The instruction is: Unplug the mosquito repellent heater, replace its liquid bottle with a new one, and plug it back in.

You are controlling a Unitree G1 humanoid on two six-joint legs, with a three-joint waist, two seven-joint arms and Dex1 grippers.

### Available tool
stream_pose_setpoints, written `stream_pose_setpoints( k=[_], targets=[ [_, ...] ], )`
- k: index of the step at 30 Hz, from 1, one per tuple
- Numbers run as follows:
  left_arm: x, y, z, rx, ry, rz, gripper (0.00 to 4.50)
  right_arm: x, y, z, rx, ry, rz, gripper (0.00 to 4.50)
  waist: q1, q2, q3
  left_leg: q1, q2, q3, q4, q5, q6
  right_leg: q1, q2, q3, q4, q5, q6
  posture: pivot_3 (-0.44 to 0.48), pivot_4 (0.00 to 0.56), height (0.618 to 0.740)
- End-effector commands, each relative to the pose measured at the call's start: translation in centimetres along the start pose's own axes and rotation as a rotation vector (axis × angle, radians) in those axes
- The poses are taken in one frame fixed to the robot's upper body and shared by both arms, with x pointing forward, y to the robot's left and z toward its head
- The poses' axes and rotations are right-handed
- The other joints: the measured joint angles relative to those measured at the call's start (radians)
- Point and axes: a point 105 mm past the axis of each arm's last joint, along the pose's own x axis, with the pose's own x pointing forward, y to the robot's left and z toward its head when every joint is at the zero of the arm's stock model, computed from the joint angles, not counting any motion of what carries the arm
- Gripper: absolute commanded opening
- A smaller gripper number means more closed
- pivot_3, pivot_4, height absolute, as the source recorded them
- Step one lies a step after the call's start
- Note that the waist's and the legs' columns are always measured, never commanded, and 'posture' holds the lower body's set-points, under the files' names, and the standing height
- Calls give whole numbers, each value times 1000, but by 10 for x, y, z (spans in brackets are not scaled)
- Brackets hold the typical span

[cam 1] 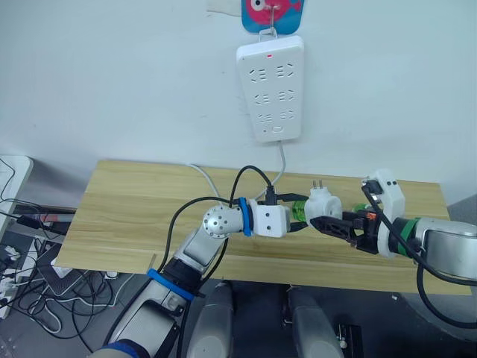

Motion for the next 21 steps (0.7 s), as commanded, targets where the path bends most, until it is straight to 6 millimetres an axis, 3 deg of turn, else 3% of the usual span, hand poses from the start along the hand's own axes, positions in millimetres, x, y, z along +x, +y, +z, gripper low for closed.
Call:
stream_pose_setpoints(
  k=[1,8,11,13,16,21],
  targets=[
    [4,2,9,16,-40,12,2222,-7,15,11,-23,-72,49,4484,-1,0,0,0,0,0,0,0,0,0,0,0,0,0,0,121,300,740],
    [4,4,7,-194,-107,48,2222,-27,24,9,-106,-131,-32,4484,-1,-2,-5,-1,0,-2,0,0,0,0,0,-1,0,0,0,88,295,740],
    [3,6,18,-427,-227,70,2222,-35,38,9,-115,-298,-92,4484,-9,-2,-8,-1,0,-2,0,0,0,0,0,-1,0,0,0,60,294,740],
    [2,9,27,-517,-289,70,2222,-33,43,6,-194,-347,-113,4484,-21,-2,-9,-1,0,-3,0,0,-1,0,0,-1,0,0,0,47,296,740],
    [-2,13,36,-584,-343,62,2222,-32,40,13,-104,-475,-133,4484,-31,-6,-14,0,0,-2,1,2,-4,1,1,-1,1,0,0,38,297,740],
    [-6,16,40,-662,-371,46,2222,-20,43,13,-137,-549,-139,4484,-47,-4,-24,4,0,1,0,2,-3,3,1,1,1,0,1,29,291,740]
  ],
)
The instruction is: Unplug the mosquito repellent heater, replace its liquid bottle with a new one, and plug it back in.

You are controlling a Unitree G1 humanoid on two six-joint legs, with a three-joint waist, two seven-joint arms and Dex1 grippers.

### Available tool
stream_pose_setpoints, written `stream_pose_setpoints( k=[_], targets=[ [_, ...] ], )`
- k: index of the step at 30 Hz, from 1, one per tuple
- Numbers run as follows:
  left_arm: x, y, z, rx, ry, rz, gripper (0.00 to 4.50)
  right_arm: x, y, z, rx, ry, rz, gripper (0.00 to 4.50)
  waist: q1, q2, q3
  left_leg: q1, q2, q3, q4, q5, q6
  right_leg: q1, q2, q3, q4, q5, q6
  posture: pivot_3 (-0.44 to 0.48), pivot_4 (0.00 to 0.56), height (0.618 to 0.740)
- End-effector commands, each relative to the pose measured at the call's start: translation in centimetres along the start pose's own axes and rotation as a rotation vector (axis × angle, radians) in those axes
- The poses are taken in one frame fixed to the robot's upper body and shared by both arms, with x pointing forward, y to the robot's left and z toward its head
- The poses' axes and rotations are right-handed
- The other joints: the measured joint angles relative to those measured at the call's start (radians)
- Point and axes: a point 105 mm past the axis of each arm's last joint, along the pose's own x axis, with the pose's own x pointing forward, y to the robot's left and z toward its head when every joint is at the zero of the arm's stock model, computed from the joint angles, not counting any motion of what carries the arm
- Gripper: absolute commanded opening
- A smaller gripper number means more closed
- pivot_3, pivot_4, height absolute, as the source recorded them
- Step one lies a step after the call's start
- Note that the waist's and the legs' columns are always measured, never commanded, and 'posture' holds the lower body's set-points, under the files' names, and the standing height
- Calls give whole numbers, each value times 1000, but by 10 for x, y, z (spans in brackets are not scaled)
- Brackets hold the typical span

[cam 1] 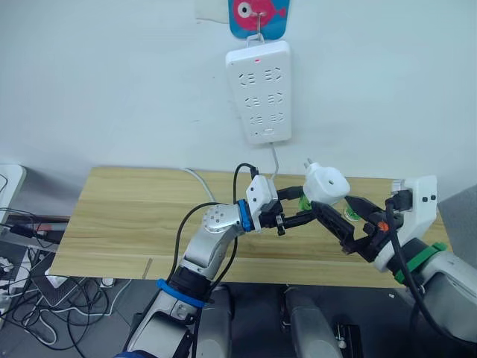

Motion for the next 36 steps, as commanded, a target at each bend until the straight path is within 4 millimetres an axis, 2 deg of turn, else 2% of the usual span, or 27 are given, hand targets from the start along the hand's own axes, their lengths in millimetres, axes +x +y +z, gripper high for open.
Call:
stream_pose_setpoints(
  k=[1,9,19,24,34,36],
  targets=[
    [1,-5,17,-28,-67,-31,2222,1,6,0,-44,-73,-6,4484,-3,1,-3,0,0,0,0,0,0,0,0,0,0,0,0,27,289,740],
    [1,-11,17,-30,-53,-68,2222,5,7,2,-132,-163,-33,4484,-5,2,-6,0,0,0,0,0,0,0,0,0,0,0,0,38,274,740],
    [-2,-19,15,-13,-45,-85,2222,9,15,8,-74,-212,-17,4484,-6,1,-16,0,0,0,0,0,0,0,0,0,0,0,0,52,265,740],
    [-3,-20,14,-17,-44,-81,2222,11,19,10,-63,-224,0,2941,-5,2,-25,0,0,0,0,0,1,0,0,0,0,0,0,58,262,740],
    [-2,-16,16,-21,-50,-58,2222,13,22,11,-56,-233,5,2929,-5,2,-30,0,0,0,-1,0,1,0,0,0,0,0,0,64,264,740],
    [-8,-12,16,-20,-38,-45,2944,13,18,15,-85,-245,-13,2929,-5,2,-30,0,0,0,-1,0,1,0,0,0,0,0,0,64,264,740]
  ],
)
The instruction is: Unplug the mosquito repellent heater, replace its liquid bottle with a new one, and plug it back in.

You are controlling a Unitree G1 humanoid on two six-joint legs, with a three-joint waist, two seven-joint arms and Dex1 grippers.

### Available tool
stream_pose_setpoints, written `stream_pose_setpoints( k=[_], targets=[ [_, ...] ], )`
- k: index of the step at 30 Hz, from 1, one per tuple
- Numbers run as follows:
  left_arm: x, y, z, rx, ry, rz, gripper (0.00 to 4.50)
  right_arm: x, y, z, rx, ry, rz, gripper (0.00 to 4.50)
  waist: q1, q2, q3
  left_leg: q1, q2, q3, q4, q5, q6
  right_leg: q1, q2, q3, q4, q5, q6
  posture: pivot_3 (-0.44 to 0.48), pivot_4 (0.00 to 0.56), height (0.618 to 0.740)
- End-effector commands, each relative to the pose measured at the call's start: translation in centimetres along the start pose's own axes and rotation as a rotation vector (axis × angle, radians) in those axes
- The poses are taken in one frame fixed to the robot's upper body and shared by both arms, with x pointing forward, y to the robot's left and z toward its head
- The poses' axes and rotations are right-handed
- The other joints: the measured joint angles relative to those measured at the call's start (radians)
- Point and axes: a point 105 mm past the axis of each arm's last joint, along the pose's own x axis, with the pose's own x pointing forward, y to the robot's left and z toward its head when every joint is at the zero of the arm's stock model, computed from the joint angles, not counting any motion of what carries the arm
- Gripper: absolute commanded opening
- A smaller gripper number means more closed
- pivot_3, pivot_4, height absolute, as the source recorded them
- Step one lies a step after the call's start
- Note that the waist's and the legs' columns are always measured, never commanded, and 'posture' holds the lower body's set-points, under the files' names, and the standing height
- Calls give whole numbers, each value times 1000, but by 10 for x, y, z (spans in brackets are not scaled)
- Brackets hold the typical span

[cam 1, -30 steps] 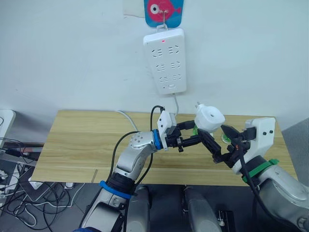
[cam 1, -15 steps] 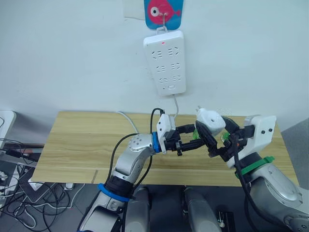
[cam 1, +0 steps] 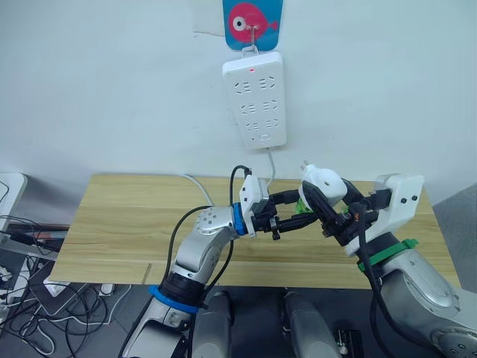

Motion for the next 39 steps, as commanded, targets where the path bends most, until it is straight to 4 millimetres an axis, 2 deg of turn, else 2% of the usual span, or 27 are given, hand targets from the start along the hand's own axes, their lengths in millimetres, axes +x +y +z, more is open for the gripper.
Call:
stream_pose_setpoints(
  k=[1,5,10,16,18,26,35,39],
  targets=[
    [-7,0,12,39,-12,1,3221,-2,0,13,-56,-52,4,2929,0,0,0,0,0,0,0,0,0,0,0,0,0,0,0,64,264,740],
    [-29,10,14,70,24,39,4465,2,-9,17,-96,-62,-20,2929,-1,0,0,1,0,1,0,0,0,0,0,0,1,0,0,70,268,740],
    [-59,24,34,109,41,125,4465,6,-12,18,-119,-64,-21,2929,1,0,0,3,0,1,-1,0,0,0,0,1,6,-1,-1,92,271,740],
    [-84,65,73,190,18,312,4465,12,-6,22,-137,-86,13,2929,2,0,0,4,0,0,-1,0,0,0,0,0,8,-2,-1,121,274,740],
    [-89,74,78,210,11,357,4465,14,-3,23,-137,-89,30,2929,2,0,0,5,0,1,-1,0,0,0,0,0,8,-2,-1,137,272,740],
    [-93,95,88,270,-2,398,4465,22,4,29,-141,-95,68,2929,6,0,0,5,0,1,-1,0,0,0,0,0,8,-2,-1,148,271,740],
    [-71,123,96,316,-33,333,4465,24,9,25,-135,-76,83,2929,22,0,0,4,-1,2,-1,0,0,-1,0,1,8,-2,-1,133,263,740],
    [-60,119,95,293,-37,241,4465,20,9,19,-137,-63,89,2929,22,0,0,4,0,2,-1,0,0,-1,0,1,8,-2,-1,127,262,740]
  ],
)
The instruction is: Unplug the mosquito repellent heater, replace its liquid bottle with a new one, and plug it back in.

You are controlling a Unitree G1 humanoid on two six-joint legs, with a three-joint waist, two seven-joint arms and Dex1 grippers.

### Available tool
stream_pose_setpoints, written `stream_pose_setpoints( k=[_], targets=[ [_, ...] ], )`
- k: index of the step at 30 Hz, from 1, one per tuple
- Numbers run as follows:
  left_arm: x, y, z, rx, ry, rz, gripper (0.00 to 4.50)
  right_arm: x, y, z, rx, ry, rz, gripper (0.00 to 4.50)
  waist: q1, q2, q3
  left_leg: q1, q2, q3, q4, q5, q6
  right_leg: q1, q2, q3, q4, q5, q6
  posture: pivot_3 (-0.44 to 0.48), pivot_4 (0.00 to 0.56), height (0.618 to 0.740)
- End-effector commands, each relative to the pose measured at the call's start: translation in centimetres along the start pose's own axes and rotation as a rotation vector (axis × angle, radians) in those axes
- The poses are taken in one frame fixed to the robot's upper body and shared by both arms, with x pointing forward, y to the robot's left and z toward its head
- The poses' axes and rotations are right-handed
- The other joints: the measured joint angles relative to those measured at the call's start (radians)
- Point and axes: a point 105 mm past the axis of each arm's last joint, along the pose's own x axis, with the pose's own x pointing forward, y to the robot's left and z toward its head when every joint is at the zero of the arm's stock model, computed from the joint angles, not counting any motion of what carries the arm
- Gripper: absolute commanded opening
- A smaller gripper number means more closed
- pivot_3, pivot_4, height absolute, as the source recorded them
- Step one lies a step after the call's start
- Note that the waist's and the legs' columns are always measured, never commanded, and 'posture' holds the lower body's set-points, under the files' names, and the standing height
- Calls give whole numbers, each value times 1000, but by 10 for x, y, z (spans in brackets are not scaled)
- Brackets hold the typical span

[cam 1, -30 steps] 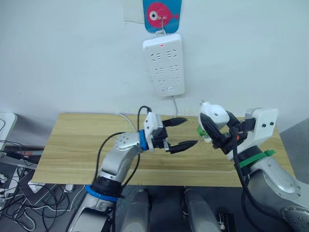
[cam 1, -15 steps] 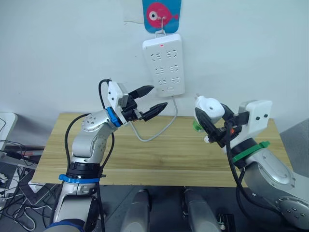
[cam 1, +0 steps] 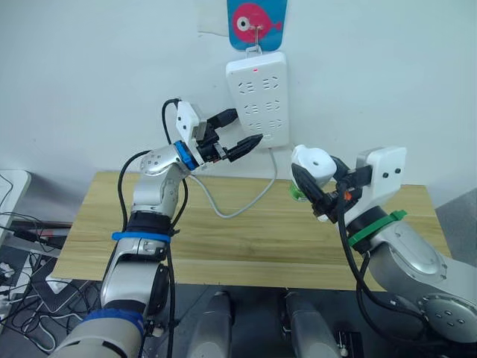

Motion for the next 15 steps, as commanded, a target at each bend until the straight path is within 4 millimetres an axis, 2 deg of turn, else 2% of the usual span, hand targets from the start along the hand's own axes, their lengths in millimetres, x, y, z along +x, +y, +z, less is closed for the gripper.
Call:
stream_pose_setpoints(
  k=[1,3,6,13,14,15],
  targets=[
    [9,-9,11,-2,-38,-94,4465,-6,6,8,-13,-50,28,2929,-1,0,0,0,0,0,0,0,0,0,0,0,0,0,0,127,262,740],
    [9,-13,12,-57,-43,-127,4465,-6,6,8,-14,-53,30,2929,-2,0,0,0,0,0,0,0,0,0,0,0,0,0,0,127,262,740],
    [8,-16,19,-129,-63,-149,3852,-4,3,5,-20,-54,25,2929,-4,0,0,0,0,0,0,0,0,0,0,0,1,0,0,128,261,740],
    [8,-18,24,-154,-61,-149,1562,-1,6,8,-28,-76,43,2929,-4,0,0,0,0,-1,0,0,0,0,0,0,1,0,0,128,261,740],
    [8,-17,23,-155,-59,-143,1291,0,8,8,-35,-76,50,2929,-4,0,0,0,0,-1,0,0,0,0,0,0,1,0,0,141,251,740],
    [7,-17,23,-162,-59,-140,1296,2,9,8,-46,-75,54,2929,-3,0,0,0,0,-1,0,0,0,0,0,0,1,0,0,141,251,740]
  ],
)
